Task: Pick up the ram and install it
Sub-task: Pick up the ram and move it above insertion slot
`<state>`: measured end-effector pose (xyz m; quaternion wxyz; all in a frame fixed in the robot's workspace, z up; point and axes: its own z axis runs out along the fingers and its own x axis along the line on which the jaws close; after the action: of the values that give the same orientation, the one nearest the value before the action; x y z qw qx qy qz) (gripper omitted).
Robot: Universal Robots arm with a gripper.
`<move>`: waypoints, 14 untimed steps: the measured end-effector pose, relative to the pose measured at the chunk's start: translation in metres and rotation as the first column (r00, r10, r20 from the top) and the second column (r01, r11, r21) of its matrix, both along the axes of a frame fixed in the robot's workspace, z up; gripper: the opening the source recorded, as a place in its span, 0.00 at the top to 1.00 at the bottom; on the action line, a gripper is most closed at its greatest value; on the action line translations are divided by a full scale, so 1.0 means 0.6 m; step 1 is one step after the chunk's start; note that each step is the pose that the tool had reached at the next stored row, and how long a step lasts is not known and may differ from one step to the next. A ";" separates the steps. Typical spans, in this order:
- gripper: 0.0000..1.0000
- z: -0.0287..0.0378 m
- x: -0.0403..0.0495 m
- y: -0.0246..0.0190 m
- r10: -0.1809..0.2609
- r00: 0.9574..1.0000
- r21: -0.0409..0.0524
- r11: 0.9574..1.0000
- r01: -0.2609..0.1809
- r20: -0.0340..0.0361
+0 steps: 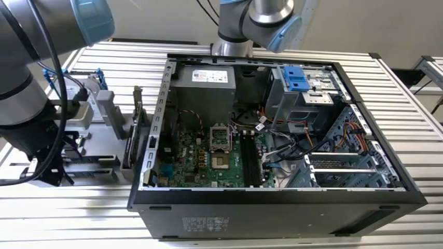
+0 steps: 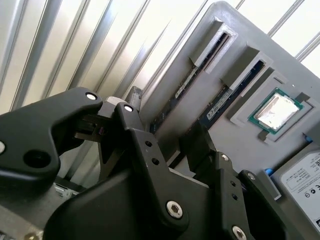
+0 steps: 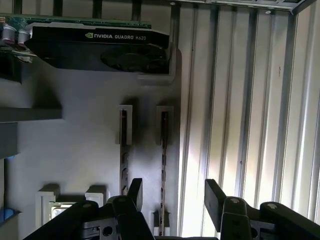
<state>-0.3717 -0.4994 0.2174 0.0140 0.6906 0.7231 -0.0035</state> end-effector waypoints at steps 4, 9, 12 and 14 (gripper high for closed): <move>0.00 -0.007 0.000 0.0000 0.000 1.000 0.000 1.000 0.000 0.000; 0.00 -0.017 0.000 0.0002 0.000 1.000 0.000 1.000 0.000 0.000; 0.00 -0.021 0.000 0.0006 0.000 1.000 0.000 1.000 0.000 0.000; 0.00 -0.024 0.000 0.0009 0.000 1.000 0.000 1.000 0.000 0.000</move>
<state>-0.3714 -0.4989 0.2031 0.0140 0.6906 0.7231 -0.0036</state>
